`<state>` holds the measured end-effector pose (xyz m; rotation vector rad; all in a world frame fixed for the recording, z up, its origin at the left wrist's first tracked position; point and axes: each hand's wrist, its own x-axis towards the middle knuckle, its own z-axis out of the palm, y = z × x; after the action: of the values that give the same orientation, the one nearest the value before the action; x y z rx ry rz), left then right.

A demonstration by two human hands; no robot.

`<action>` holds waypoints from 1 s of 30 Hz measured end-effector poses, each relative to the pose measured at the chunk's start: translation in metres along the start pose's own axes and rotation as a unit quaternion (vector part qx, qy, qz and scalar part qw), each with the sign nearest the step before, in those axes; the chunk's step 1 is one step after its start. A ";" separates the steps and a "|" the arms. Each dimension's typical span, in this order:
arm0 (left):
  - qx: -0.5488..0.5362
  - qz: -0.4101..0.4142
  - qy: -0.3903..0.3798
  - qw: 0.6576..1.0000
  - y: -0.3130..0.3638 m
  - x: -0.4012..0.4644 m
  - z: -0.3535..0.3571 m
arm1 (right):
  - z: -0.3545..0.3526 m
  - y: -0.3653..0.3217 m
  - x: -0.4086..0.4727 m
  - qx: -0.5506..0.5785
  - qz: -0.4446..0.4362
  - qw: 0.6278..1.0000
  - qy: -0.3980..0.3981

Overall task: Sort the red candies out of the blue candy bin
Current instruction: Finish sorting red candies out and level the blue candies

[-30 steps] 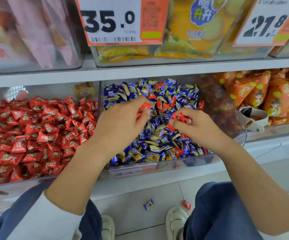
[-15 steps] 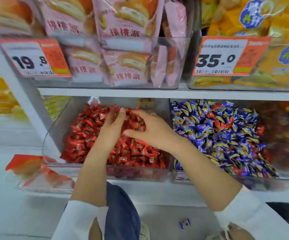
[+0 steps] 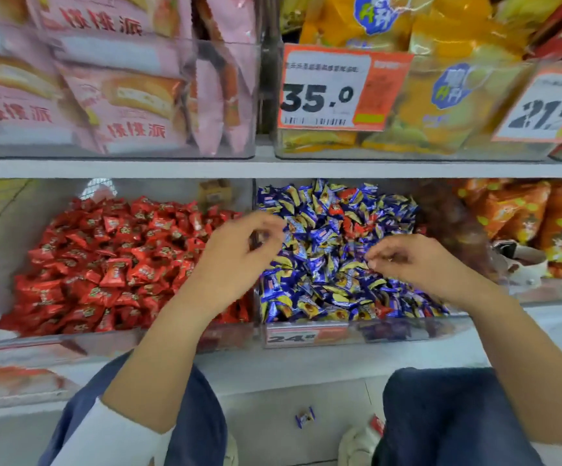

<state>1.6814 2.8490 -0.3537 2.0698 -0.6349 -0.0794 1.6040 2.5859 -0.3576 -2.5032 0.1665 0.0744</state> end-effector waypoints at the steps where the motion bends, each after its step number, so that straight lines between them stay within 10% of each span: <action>1: 0.051 0.021 -0.039 0.998 0.007 0.001 0.010 | -0.004 0.007 -0.003 0.007 0.005 1.000 -0.007; 4: 0.277 0.127 -0.021 0.952 0.031 0.004 0.035 | -0.004 0.023 -0.010 0.008 0.009 0.998 -0.068; 11: 0.236 0.110 -0.256 0.931 0.048 0.040 0.092 | 0.022 0.038 -0.007 -0.168 -0.016 0.979 -0.112; 18: 0.347 0.155 -0.149 0.913 0.039 0.093 0.137 | 0.019 0.034 0.010 -0.180 -0.018 0.975 -0.127; 30: 0.415 -0.007 -0.127 0.901 0.034 0.128 0.165 | -0.030 0.057 0.063 0.078 0.147 0.977 0.131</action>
<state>1.7287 2.6468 -0.3946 2.9219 -0.9190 -0.0982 1.6588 2.5163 -0.3728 -2.3054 0.6277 -0.1441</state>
